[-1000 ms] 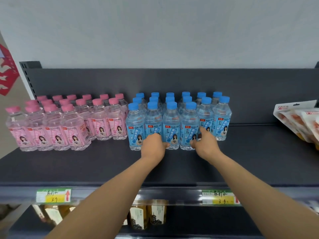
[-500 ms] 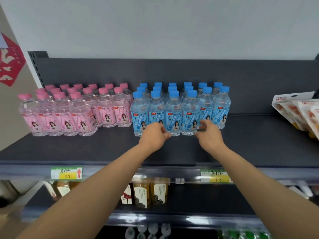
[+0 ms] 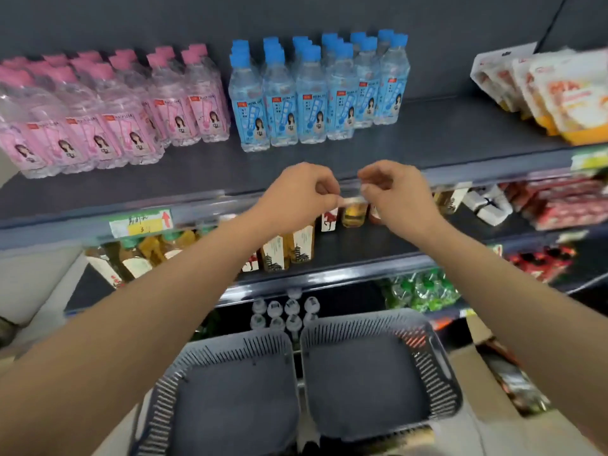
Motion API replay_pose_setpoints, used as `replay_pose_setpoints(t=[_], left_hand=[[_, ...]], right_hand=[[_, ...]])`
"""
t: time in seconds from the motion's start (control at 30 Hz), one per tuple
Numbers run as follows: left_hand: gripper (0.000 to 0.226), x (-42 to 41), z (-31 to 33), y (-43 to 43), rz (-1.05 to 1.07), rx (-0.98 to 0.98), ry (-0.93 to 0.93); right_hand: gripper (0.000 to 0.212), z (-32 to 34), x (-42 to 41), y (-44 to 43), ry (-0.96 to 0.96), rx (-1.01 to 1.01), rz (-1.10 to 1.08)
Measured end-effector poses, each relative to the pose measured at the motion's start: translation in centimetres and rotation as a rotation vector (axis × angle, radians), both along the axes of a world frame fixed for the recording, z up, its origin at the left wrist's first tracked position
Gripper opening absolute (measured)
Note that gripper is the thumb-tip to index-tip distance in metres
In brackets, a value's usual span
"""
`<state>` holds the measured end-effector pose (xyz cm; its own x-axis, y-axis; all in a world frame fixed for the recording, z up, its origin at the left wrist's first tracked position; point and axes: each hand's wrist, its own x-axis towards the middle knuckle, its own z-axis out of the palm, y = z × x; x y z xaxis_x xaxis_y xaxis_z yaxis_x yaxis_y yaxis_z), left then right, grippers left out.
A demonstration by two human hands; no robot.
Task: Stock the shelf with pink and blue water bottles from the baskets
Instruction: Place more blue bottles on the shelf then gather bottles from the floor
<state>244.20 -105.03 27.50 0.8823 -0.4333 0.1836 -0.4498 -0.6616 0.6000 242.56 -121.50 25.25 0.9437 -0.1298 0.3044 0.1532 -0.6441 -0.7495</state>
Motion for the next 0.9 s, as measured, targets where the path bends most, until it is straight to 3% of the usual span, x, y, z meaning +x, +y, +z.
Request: replay_pose_setpoints(t=[0.23,0.57,0.9], left_hand=[[0.015,-4.4,-6.4,-3.5,-0.330,0.136,0.180],[0.012,-15.6,-14.2,-16.1,-0.817,0.279,0.335],[0.013,-27.0,-26.3,-26.6,-0.941,0.390,0.502]], right_hand=[[0.022,-6.7,-10.8,-2.8,0.275,-0.074,-0.249],[0.026,-15.6,-30.0,-10.4,0.674,0.015,-0.728],[0.028,-26.8,-43.2,-15.4,0.921,0.164,-0.881]])
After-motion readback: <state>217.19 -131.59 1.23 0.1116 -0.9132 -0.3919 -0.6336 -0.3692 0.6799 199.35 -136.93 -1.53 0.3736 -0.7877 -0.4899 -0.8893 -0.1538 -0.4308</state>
